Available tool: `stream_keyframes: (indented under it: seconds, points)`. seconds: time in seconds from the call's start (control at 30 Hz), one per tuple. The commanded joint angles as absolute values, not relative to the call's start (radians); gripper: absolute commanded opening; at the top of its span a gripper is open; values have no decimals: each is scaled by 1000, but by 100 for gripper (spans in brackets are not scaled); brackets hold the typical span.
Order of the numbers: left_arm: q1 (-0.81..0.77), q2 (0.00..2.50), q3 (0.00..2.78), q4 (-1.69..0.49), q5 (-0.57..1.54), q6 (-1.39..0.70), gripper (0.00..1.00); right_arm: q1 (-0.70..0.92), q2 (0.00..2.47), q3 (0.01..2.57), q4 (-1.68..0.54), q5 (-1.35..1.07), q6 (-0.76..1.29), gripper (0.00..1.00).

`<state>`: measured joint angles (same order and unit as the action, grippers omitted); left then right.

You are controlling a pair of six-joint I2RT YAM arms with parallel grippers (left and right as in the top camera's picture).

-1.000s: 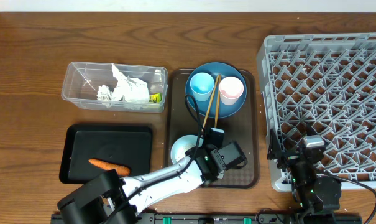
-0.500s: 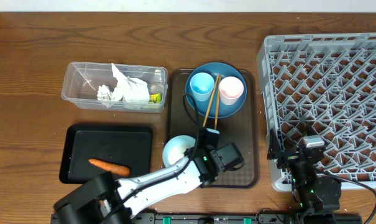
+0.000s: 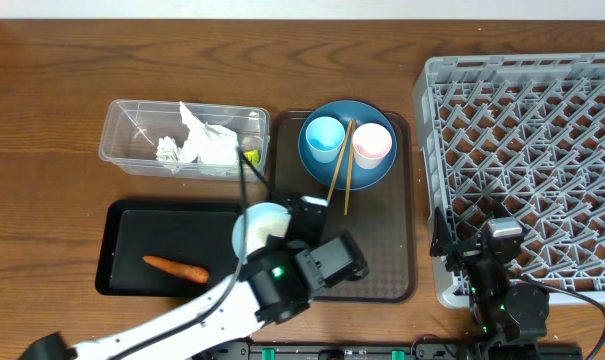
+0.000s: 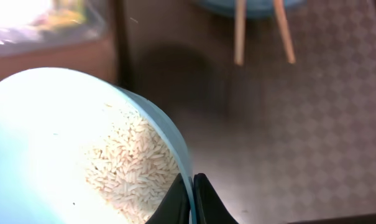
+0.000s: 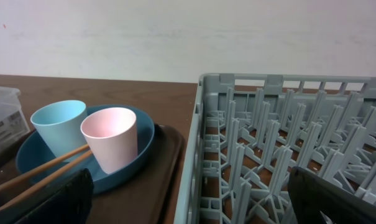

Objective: Sort waste into correct bins and load items into the dishwasher rack
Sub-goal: 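Lift the bowl and carry it left over the black tray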

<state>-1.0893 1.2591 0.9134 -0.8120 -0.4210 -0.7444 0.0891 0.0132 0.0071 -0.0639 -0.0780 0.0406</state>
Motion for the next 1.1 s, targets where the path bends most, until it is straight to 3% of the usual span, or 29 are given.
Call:
stream_keyframes:
  seconds: [0.0, 0.3, 0.57, 1.07]
  points:
    - [-1090, 1213, 941, -846, -545, -686, 6, 99, 13, 6, -68, -78, 36, 99]
    - [-1090, 1209, 941, -946, -735, -685, 6, 99, 13, 6, -68, -78, 36, 99]
    - [-1032, 1168, 941, -949, -682, -715, 6, 99, 13, 6, -68, -78, 36, 99]
    - [-565, 901, 941, -949, -283, -495, 6, 99, 13, 6, -68, -78, 36, 99]
